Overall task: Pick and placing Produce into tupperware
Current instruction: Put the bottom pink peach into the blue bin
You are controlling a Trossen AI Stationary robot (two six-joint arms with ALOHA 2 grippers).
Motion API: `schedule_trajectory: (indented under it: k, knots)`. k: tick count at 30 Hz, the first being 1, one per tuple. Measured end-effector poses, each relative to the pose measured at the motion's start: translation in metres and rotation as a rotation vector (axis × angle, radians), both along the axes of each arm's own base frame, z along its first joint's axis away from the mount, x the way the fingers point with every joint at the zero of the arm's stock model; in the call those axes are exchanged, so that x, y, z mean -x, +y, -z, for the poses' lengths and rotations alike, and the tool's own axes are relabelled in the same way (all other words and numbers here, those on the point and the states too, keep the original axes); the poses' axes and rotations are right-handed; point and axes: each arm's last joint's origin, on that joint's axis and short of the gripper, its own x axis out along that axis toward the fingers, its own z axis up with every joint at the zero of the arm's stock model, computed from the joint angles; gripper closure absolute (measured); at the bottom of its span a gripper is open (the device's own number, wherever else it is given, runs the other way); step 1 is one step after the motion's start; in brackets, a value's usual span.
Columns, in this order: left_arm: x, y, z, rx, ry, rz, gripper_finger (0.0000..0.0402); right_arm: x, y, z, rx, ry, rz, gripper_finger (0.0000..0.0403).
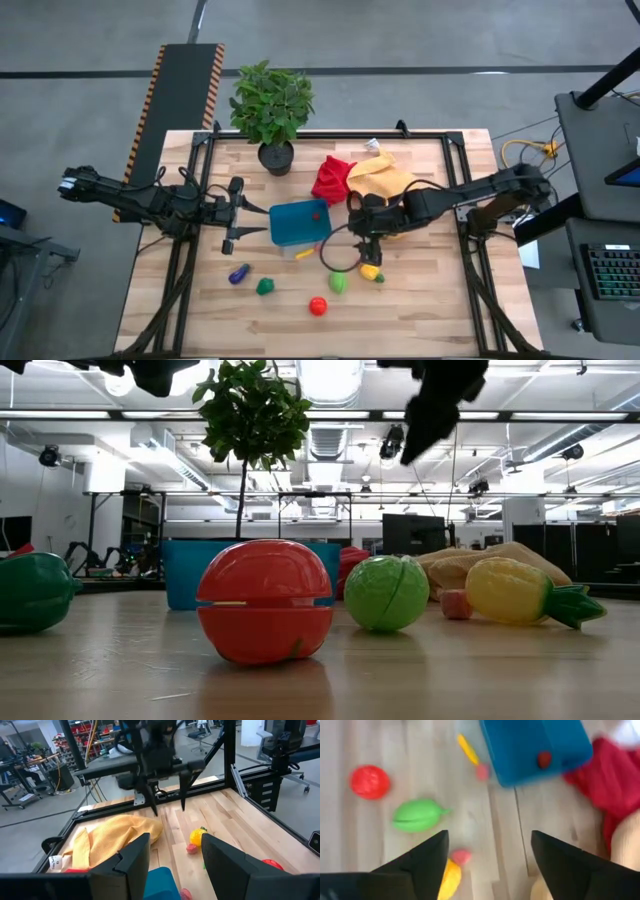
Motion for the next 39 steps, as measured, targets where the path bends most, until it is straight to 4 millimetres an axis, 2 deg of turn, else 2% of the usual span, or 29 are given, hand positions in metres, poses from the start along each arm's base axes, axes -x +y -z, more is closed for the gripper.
schedule_trajectory:
  k: [6,14,25,32,39]
  knots:
    - [0.0,0.0,0.0,0.0,0.0,0.0,0.0237,-0.01,0.003,0.024,-0.039,0.091,0.091,0.0107]
    - [0.0,0.0,0.0,0.0,0.002,0.0,0.0237,-0.025,0.007,0.059,-0.109,0.225,0.186,0.0121]
    - [0.0,0.0,0.0,0.0,0.003,0.0,0.0237,-0.029,0.008,0.082,-0.166,0.317,0.396,0.0139]
    - [0.0,0.0,0.001,0.0,0.007,0.0,0.0237,-0.032,0.013,0.098,-0.18,0.379,0.411,0.0139]
    - [0.0,0.0,0.001,-0.002,0.013,-0.001,0.0237,-0.033,0.018,0.106,-0.206,0.416,0.411,0.0138]
